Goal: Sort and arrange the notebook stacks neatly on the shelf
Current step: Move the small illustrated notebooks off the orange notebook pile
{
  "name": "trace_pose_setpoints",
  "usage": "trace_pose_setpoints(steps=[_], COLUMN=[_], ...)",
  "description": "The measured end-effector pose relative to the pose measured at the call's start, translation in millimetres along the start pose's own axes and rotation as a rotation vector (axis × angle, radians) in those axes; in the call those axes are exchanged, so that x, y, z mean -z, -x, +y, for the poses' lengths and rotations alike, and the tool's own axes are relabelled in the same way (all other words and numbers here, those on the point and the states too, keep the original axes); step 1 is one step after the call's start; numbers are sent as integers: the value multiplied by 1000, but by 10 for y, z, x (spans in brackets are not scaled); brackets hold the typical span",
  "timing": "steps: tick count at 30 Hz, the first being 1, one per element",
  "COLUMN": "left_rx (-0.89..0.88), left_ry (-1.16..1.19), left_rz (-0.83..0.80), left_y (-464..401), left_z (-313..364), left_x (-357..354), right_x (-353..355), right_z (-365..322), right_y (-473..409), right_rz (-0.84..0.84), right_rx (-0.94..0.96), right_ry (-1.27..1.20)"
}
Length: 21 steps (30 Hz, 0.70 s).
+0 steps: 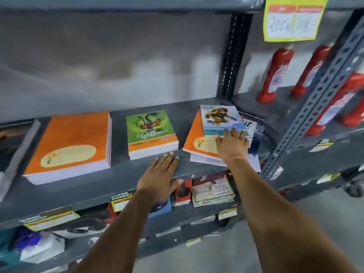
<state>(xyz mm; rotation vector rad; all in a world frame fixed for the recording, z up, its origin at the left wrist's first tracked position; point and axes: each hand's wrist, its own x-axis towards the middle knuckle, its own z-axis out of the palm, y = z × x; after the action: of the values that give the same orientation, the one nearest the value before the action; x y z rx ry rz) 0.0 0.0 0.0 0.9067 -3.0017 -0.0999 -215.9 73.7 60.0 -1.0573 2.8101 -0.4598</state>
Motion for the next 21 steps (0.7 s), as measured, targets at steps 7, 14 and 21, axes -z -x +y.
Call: trace_pose_setpoints(steps=[7, 14, 21], left_rx=[-12, -3, -18], left_ry=[-24, -24, 13], left_rz=[86, 88, 22], left_y=[-8, -10, 6], left_z=[-22, -37, -21], left_x=[-69, -88, 11], right_x=[-75, -99, 129], right_z=[-69, -134, -150], right_y=[-232, 122, 236], right_rz=[-143, 46, -55], right_rx=[42, 169, -105], right_ry=[127, 158, -87])
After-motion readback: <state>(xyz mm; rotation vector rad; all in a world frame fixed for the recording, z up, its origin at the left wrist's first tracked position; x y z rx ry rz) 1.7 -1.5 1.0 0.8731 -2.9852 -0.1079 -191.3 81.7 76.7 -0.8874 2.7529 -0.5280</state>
